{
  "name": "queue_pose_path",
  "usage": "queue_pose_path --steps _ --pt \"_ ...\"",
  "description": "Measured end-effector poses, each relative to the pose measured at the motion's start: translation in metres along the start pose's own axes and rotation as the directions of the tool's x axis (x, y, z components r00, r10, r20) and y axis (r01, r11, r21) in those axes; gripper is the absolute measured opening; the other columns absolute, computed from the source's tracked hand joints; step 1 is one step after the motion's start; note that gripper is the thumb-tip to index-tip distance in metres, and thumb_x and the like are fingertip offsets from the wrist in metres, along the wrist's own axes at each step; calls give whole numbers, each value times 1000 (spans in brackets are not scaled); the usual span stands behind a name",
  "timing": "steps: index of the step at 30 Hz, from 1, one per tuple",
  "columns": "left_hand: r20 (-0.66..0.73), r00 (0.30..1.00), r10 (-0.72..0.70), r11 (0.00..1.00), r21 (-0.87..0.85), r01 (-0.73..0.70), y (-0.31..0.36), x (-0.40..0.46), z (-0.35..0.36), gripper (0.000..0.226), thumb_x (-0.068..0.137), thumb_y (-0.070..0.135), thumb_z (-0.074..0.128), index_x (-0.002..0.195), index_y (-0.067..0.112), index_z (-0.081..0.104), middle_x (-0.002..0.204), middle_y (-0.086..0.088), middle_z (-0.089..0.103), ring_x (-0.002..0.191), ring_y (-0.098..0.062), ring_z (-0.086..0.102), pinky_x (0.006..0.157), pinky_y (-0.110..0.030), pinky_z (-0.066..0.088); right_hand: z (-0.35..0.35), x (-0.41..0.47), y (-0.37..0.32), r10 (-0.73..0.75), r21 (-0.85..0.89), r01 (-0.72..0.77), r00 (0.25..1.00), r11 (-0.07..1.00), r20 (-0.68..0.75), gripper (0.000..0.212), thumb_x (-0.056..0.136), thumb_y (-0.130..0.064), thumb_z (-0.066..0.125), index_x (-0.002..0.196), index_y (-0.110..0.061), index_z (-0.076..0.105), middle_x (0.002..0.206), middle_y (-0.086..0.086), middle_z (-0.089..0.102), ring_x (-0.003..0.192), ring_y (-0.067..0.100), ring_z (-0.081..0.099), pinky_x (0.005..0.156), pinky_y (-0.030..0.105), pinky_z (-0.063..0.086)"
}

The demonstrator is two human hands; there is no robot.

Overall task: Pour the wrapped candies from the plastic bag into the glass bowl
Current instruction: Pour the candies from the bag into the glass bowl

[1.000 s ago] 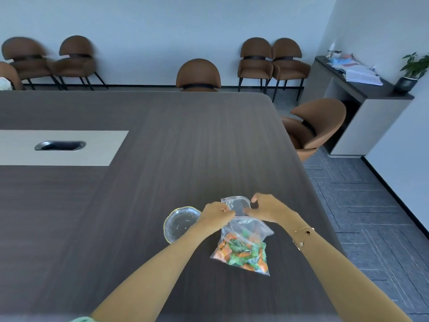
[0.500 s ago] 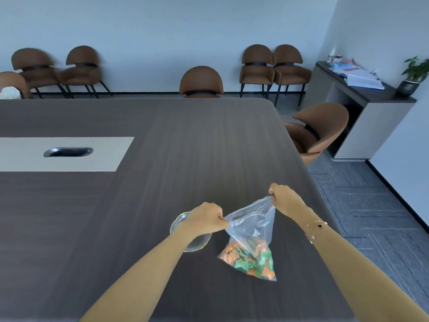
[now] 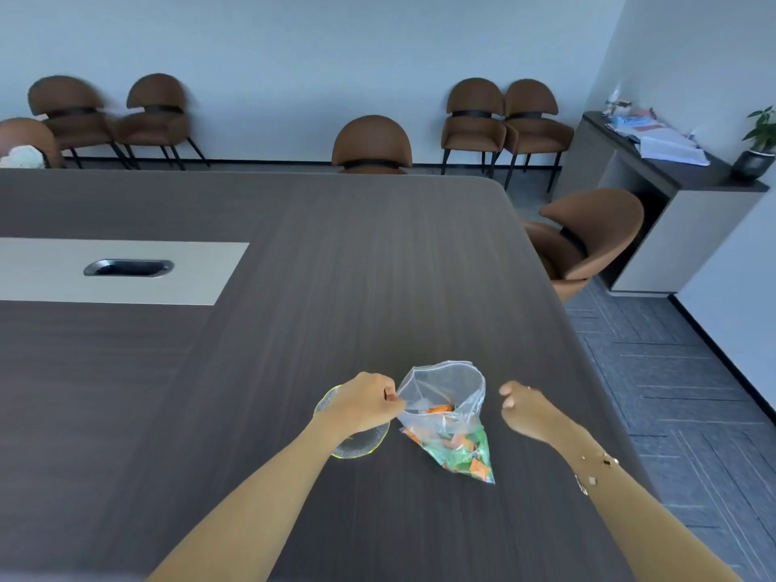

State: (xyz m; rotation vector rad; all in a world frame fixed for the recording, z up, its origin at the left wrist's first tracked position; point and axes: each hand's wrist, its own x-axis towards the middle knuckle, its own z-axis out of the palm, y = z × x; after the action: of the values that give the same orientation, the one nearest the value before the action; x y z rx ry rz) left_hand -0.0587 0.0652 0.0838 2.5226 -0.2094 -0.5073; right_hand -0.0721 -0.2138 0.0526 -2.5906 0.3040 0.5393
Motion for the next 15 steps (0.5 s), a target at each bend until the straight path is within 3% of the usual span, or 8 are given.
queue_pose_path --steps 2,4,6,9,11,13,15 --pt "-1 1000 -11 998 -55 11 -4 1 4 19 82 25 52 75 11 63 60 7 57 54 -10 48 57 -29 40 20 -5 5 -13 -30 18 984 999 176 54 88 -24 57 137 -10 40 132 7 55 118 23 54 97 32 44" --pt "-1 1000 1 998 -59 -1 -6 2 7 20 84 27 52 80 13 65 70 5 63 56 -7 49 58 -26 41 39 -6 3 -54 15 52 969 999 243 57 84 -32 65 134 -16 41 130 -3 53 109 16 56 91 27 47" --pt "-1 1000 20 1000 -16 -20 -9 3 8 19 84 27 50 78 16 65 77 4 67 60 -8 52 61 -26 42 54 3 -1 -97 54 88 976 995 197 56 75 -45 71 122 -24 50 120 -5 62 102 12 60 89 28 52" --pt "4 999 47 997 65 -48 -16 6 13 19 86 26 46 77 21 62 78 4 66 72 -15 57 71 -31 49 87 38 9 -83 106 78 995 991 51 69 59 -65 68 115 -30 52 105 -7 65 97 13 64 87 39 58" --pt "7 998 65 993 94 -65 -19 7 14 21 89 26 45 81 19 64 82 3 68 82 -18 62 72 -31 49 90 42 -3 -52 59 55 998 997 -46 70 70 -57 66 125 -17 47 113 3 60 106 24 59 90 42 54" --pt "19 999 50 996 78 -51 -23 8 15 25 91 26 42 88 17 65 91 0 71 89 -20 63 63 -24 42 85 36 -20 -44 41 49 993 998 -109 53 88 -38 59 127 -5 46 119 12 57 111 30 54 93 42 50" --pt "44 999 11 1000 5 -11 -27 9 16 29 94 22 38 93 13 65 96 -5 71 92 -21 63 66 -26 41 82 33 -28 -67 76 78 988 994 -138 34 96 -23 50 121 -2 51 114 14 60 104 29 58 89 41 53"
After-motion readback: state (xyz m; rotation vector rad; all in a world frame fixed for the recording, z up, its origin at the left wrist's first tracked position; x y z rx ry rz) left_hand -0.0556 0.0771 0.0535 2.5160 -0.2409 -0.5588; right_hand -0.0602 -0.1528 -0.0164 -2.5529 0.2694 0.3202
